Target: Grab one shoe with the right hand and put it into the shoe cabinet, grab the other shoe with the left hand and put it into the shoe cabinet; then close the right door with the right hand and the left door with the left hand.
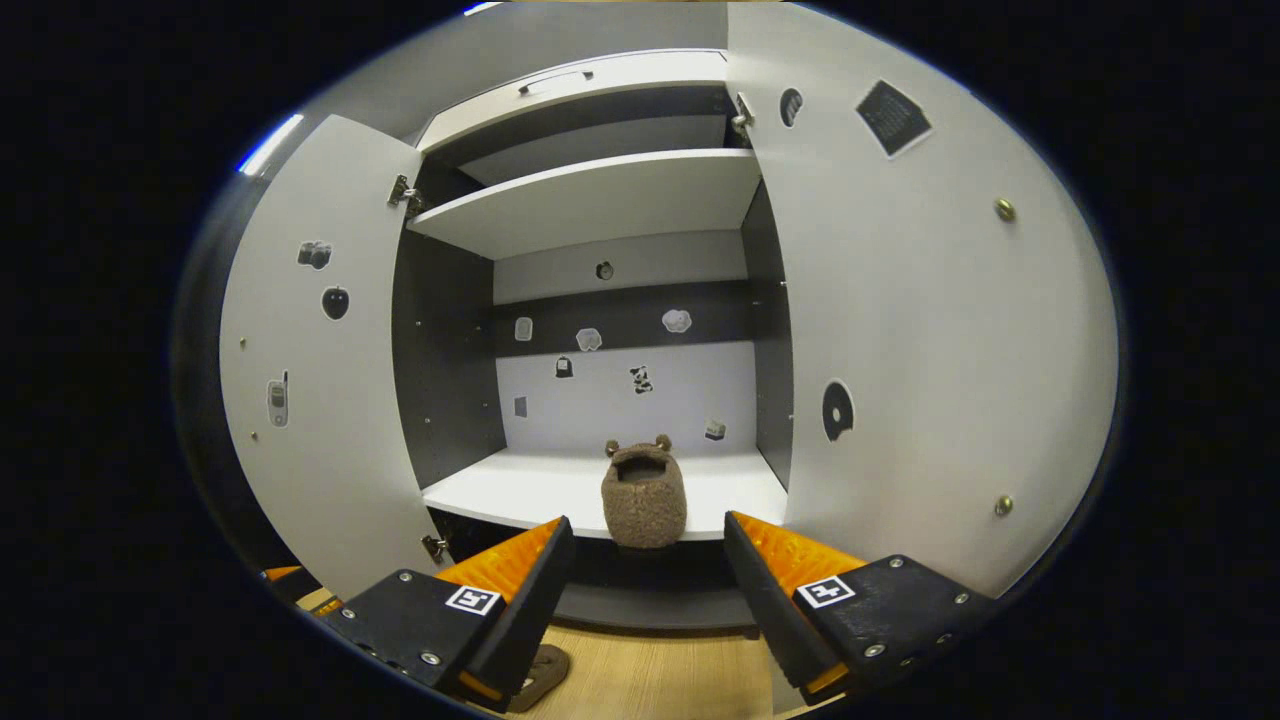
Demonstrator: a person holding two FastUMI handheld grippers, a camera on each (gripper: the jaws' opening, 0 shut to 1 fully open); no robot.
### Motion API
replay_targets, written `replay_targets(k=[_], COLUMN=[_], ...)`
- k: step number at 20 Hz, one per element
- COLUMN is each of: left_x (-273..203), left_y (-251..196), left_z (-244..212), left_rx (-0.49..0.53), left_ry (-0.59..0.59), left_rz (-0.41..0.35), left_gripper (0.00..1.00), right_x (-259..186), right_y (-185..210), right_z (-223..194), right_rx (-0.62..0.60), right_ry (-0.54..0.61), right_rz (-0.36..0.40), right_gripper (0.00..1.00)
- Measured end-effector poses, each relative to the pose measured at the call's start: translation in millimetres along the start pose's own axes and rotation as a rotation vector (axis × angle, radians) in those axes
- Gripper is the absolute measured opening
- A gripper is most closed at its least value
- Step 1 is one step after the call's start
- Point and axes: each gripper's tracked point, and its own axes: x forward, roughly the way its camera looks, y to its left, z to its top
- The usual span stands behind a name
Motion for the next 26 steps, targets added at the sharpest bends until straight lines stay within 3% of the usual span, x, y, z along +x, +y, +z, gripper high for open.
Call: replay_targets(k=[3, 6, 14, 16, 22, 26], left_x=[-4, -4, 11, 17, 19, 41], left_y=[-1, -2, -2, -6, 17, 30], left_z=[-14, -32, -86, -116, -249, -299], left_rx=[-0.012, -0.026, -0.027, -0.039, 0.065, 0.074], left_ry=[0.023, 0.073, 0.249, 0.326, 0.601, 0.694], left_rz=[0.006, 0.006, -0.102, -0.144, -0.132, -0.105], left_gripper=[0.99, 0.96, 0.96, 0.97, 0.94, 0.93], right_x=[-21, -38, -72, -78, -91, -98], right_y=[-6, -7, -1, -1, 0, -9], right_z=[-22, -56, -65, -74, -77, -80], right_rx=[0.011, 0.027, 0.015, 0.023, 0.003, -0.007], right_ry=[-0.041, -0.014, -0.062, -0.036, -0.040, -0.025], right_rz=[-0.015, -0.001, 0.018, 0.015, 0.004, -0.015], right_gripper=[0.92, 0.92, 0.92, 0.92, 0.92, 0.92])
